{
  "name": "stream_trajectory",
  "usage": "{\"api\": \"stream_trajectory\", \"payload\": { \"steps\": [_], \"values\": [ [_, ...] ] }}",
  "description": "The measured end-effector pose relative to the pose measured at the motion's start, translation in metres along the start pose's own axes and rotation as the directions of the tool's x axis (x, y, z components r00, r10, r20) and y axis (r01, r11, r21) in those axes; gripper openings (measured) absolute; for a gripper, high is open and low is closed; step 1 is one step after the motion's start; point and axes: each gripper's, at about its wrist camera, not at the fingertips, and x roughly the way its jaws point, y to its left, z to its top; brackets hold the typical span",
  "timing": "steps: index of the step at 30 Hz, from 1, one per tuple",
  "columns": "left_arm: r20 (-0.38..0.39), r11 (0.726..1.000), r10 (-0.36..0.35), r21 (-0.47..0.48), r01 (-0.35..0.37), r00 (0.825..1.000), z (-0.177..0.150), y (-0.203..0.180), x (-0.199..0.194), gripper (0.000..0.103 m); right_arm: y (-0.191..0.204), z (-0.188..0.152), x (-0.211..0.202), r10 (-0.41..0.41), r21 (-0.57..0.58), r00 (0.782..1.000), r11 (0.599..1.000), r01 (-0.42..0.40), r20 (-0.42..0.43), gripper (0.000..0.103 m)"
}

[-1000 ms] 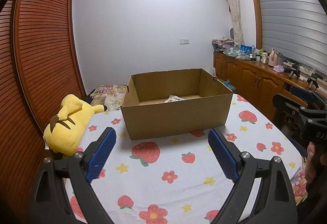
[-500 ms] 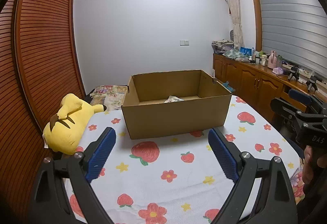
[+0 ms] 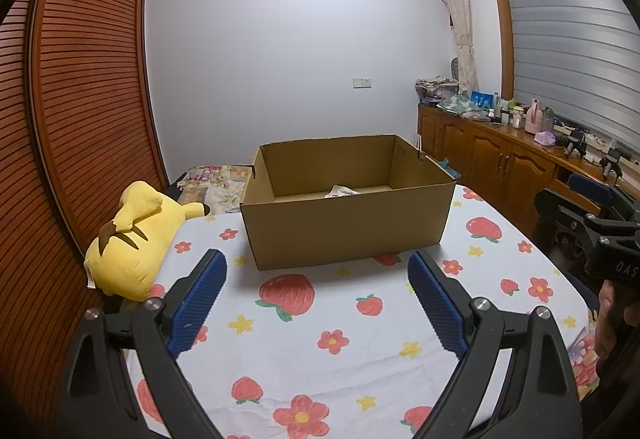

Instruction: Organize snacks

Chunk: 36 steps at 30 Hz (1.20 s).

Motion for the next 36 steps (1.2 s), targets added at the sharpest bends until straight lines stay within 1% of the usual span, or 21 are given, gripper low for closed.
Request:
{"api": "stream_trajectory", "payload": {
  "steps": [36],
  "values": [
    [0.008,1.000,-0.006,0.004,0.006,1.000,-0.0016,-0.0009,-0.0058,0.094,-0.0005,-0.0033,-0.0023,0.002,-0.001,1.000,1.000,-0.002,-0.003,0.102]
  ]
}}
